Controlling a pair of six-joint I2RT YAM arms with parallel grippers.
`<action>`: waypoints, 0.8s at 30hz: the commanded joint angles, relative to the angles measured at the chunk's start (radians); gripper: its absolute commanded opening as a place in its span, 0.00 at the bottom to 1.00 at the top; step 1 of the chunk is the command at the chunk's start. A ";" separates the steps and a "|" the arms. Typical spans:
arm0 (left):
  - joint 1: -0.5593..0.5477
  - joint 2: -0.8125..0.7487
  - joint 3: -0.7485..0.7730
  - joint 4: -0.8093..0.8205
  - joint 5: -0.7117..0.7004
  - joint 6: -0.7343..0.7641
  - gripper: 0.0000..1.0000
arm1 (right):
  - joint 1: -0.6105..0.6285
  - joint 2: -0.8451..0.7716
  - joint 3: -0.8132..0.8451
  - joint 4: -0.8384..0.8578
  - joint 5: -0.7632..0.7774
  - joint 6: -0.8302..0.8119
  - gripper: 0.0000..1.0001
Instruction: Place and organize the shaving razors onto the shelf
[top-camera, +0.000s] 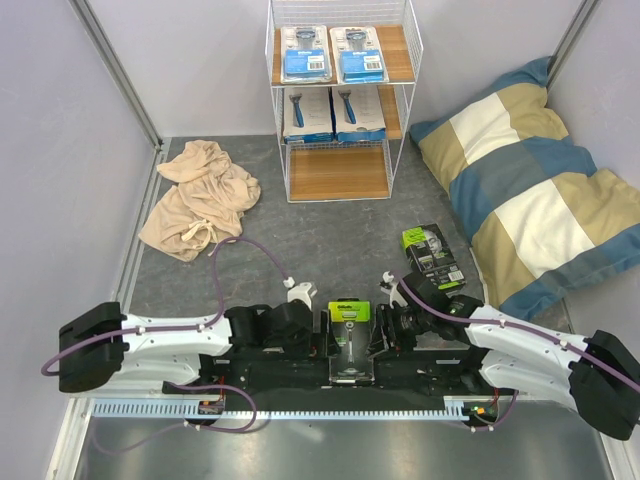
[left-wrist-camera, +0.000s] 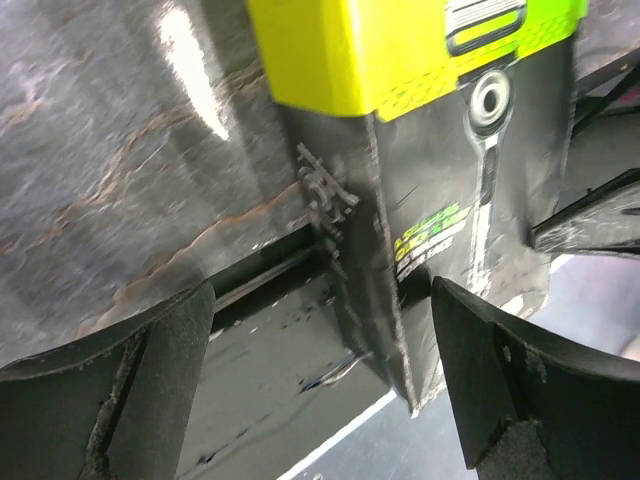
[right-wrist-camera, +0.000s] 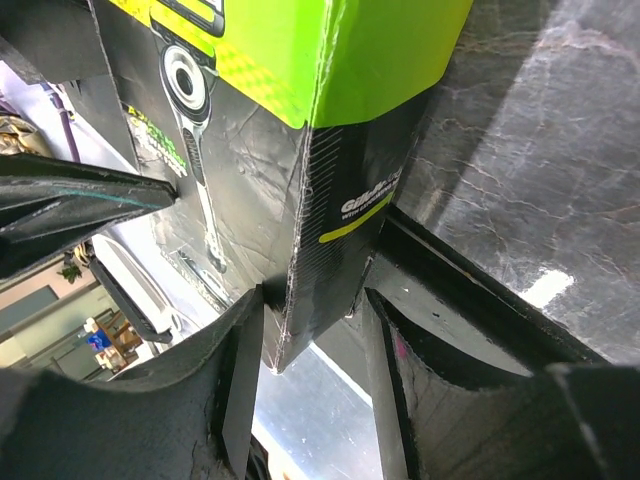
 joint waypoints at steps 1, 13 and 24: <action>0.010 0.021 -0.012 0.140 -0.042 -0.010 0.95 | 0.001 0.010 0.019 0.013 0.052 -0.018 0.51; 0.039 0.251 -0.090 0.462 0.143 -0.091 0.91 | 0.003 0.018 -0.030 0.062 0.058 -0.013 0.50; 0.041 0.131 -0.068 0.219 0.139 -0.111 0.86 | 0.001 0.010 -0.063 0.091 0.060 -0.001 0.50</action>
